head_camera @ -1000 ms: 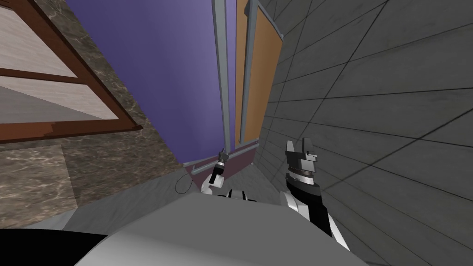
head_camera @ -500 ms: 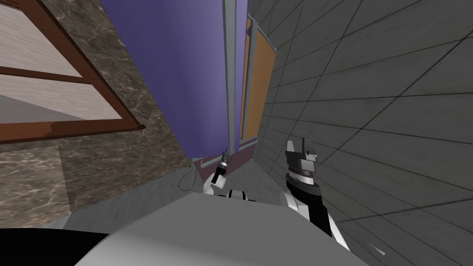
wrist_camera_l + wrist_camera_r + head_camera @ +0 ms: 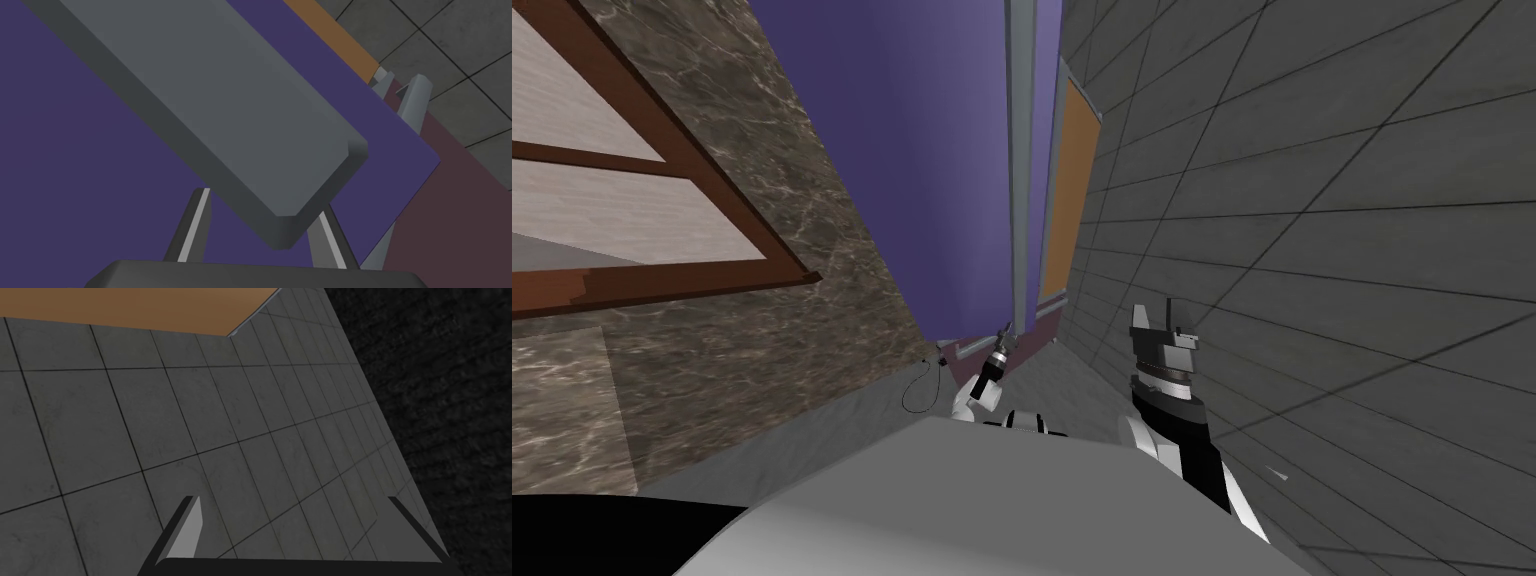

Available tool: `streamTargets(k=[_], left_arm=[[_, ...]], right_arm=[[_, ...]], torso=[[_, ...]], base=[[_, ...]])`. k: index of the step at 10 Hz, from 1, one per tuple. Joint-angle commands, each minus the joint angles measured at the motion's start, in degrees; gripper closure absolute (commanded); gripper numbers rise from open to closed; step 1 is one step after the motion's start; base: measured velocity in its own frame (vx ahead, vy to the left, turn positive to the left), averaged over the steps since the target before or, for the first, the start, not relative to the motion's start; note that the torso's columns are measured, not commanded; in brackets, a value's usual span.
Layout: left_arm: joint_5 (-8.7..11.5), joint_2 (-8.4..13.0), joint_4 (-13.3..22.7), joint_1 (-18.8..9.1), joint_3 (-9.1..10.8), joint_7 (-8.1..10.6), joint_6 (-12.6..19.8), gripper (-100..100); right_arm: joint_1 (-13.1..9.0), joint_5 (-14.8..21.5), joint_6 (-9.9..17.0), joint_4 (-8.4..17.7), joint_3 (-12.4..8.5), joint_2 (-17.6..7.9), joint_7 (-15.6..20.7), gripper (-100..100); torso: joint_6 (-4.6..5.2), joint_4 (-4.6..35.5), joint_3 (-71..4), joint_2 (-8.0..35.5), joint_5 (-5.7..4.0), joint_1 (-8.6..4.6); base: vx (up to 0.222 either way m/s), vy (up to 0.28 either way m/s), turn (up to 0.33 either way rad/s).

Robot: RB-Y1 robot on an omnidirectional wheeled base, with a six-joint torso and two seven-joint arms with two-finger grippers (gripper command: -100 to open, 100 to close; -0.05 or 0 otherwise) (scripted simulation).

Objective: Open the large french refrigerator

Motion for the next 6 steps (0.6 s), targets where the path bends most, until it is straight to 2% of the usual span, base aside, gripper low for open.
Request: streamTargets(k=[1,5,6], left_arm=[[-1.07,0.75,-0.05,-0.19,-3.08,2.26,-0.27,100],[-2.61,2.34,-1.21,-0.22,-7.54,5.75,-0.04,100],[-2.22,2.18,-0.54,-0.45,-6.37,5.10,-0.13,100]], right_arm=[[0.00,0.00,0.00,0.00,0.00,0.00,0.00,0],[0.00,0.00,0.00,0.00,0.00,0.00,0.00,0],[0.00,0.00,0.00,0.00,0.00,0.00,0.00,0]], torso=[[0.01,-0.02,0.05,0.06,0.01,0.01],[0.08,0.04,-0.01,-0.04,-0.03,-0.12],[0.16,-0.01,-0.04,-0.12,-0.02,-0.21]], base=[[-0.131,0.170,-0.126],[-0.177,0.170,-0.144],[-0.085,0.081,-0.040]])
